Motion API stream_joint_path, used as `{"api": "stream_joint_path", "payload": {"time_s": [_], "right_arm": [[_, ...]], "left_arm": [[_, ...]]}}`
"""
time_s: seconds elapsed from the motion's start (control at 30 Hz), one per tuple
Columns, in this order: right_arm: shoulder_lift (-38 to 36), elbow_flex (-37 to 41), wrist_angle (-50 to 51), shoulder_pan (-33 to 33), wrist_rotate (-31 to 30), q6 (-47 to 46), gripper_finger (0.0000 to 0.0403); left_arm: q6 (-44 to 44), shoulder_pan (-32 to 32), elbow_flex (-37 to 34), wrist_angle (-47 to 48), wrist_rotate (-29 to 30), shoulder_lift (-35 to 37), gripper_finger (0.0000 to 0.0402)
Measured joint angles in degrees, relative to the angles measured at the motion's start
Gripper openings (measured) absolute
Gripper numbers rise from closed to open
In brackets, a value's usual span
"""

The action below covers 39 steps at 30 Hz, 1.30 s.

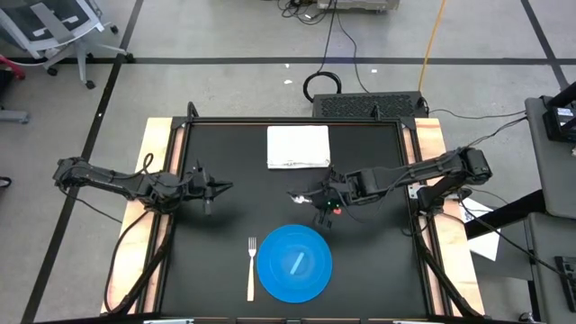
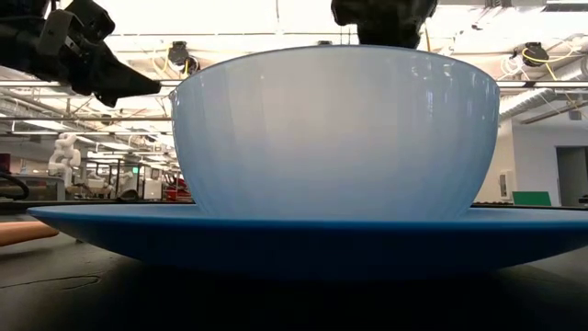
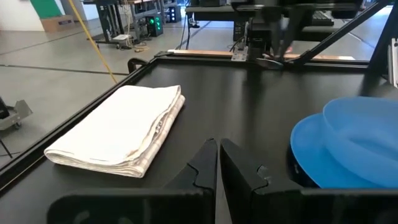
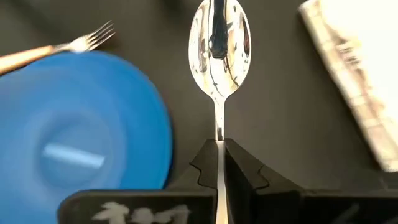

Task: Set table place
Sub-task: Put the orange spoon into the blue bowl

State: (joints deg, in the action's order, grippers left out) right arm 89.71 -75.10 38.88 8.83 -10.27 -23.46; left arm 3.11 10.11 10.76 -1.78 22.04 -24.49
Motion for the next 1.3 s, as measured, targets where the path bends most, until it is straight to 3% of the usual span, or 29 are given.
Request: {"api": "stream_joint_path", "payload": {"time_s": [0.5,0.7,0.93,1.3], "right_arm": [[0.60,-2.19,2.61,6.29,3.51,-2.80,0.0000],[7.80,-14.54,13.11,8.64,3.02,0.50,0.0000],[19.64,-29.71,33.01,9.01,2.93,3.35,0.0000],[28.27,-41.00,37.58,10.82,7.64,8.18,0.0000]], "left_arm": [[-0.03,0.00,-0.02,-0.13,0.42,0.01,0.0026],[-0.35,0.00,-0.02,-0.81,0.54,0.00,0.0026],[-0.13,0.00,-0.02,-1.22,0.55,0.02,0.0026],[0.72,0.00,-0.02,1.06,0.50,0.00,0.0026]]}}
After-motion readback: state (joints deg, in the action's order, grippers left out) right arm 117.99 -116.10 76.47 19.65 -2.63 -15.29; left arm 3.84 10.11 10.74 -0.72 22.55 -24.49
